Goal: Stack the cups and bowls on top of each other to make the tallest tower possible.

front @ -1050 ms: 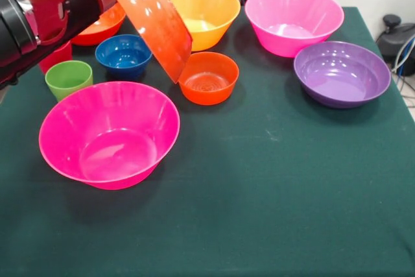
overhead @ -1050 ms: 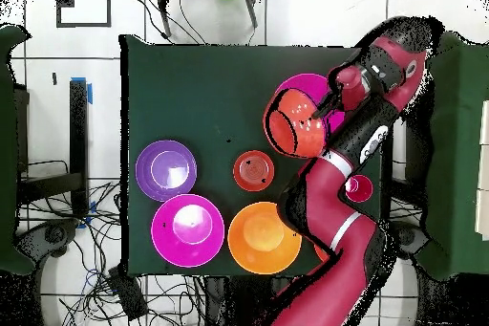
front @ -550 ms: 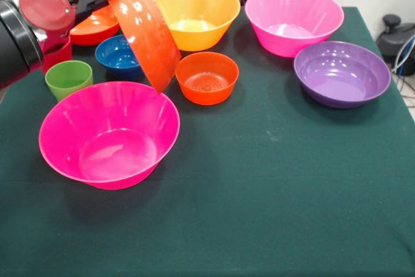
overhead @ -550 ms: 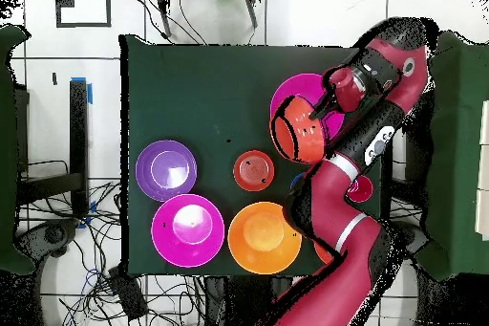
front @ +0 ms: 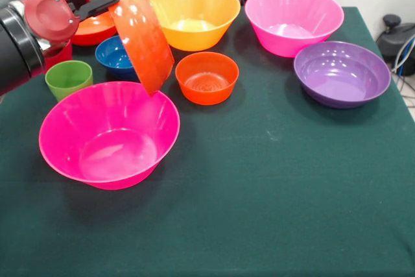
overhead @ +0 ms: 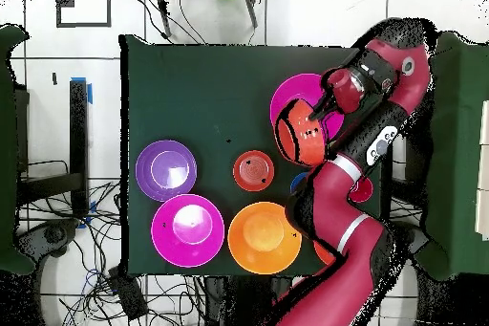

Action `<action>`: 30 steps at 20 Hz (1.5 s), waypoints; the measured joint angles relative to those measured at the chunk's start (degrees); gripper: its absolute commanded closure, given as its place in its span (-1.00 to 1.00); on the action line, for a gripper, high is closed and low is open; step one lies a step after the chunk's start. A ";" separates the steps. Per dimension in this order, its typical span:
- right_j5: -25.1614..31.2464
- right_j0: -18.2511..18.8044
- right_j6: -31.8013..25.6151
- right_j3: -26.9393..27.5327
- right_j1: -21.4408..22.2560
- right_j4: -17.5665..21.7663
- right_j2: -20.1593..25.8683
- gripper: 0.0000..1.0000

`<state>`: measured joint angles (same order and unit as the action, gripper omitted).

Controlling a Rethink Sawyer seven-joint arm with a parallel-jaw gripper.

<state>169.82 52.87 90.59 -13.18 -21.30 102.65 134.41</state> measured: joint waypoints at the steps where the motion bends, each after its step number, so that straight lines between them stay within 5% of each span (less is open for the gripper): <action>1: 0.00 0.00 0.00 0.00 0.00 -0.25 -0.06 1.00; 6: -0.01 0.00 0.00 -0.22 -0.35 -4.83 -0.51 1.00; 12: 0.03 -0.25 0.35 -1.38 -2.06 -20.07 -2.75 1.00; 18: 0.06 -0.53 1.86 -2.12 -3.54 -30.00 -4.80 1.00; 24: 0.06 -0.58 5.07 -2.40 -4.79 -35.62 -6.96 1.00; 30: 0.06 -0.59 6.62 -2.41 -5.25 -36.04 -7.04 1.00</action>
<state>169.88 52.28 97.21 -15.59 -26.55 66.61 127.37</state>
